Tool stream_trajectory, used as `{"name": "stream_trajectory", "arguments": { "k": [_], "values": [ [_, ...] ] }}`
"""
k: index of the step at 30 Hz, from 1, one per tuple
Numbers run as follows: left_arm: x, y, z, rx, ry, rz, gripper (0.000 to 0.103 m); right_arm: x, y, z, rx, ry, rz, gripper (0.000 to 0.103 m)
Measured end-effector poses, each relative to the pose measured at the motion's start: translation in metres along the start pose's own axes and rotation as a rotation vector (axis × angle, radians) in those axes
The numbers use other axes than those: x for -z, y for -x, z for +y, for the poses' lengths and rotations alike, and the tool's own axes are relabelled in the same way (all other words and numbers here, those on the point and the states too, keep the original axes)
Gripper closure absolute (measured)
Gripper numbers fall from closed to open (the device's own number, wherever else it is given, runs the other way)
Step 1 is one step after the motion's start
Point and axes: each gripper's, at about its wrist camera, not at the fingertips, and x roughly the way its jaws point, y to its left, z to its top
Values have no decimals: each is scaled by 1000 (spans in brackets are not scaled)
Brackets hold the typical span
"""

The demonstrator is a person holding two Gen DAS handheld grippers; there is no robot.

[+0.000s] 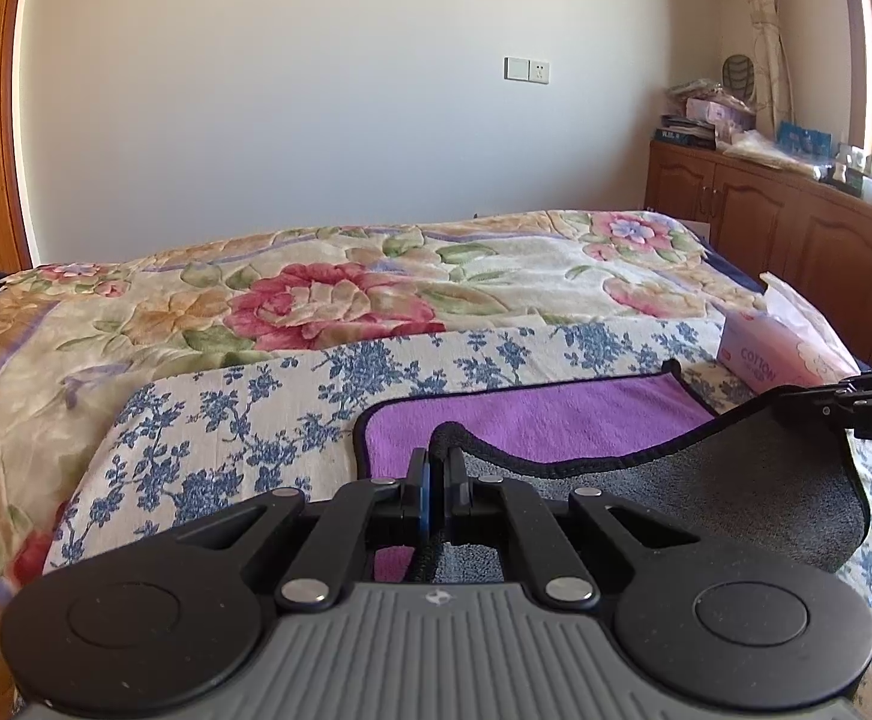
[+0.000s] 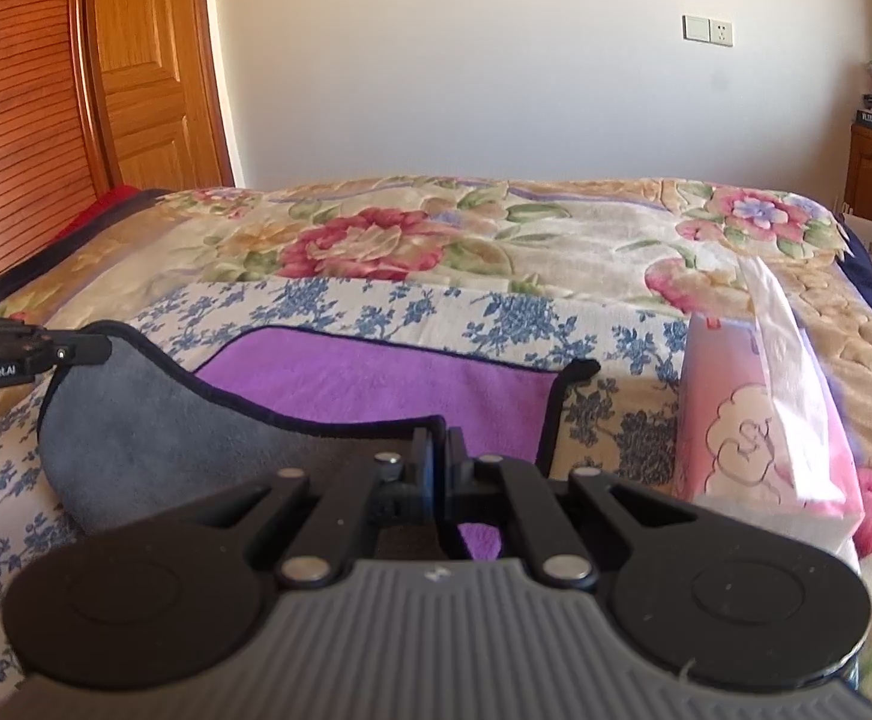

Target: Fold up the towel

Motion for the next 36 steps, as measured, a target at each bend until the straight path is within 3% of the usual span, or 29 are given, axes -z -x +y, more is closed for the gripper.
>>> {"name": "stream_trajectory", "arguments": {
  "k": [20, 36],
  "values": [
    [-28, -32, 0, -15, -21, -20, 98, -22, -23, -20, 17, 15, -68, 99],
    [-45, -53, -1, -30, -39, -18, 98, -32, -41, -28, 38, 53, -62, 99]
  ]
}}
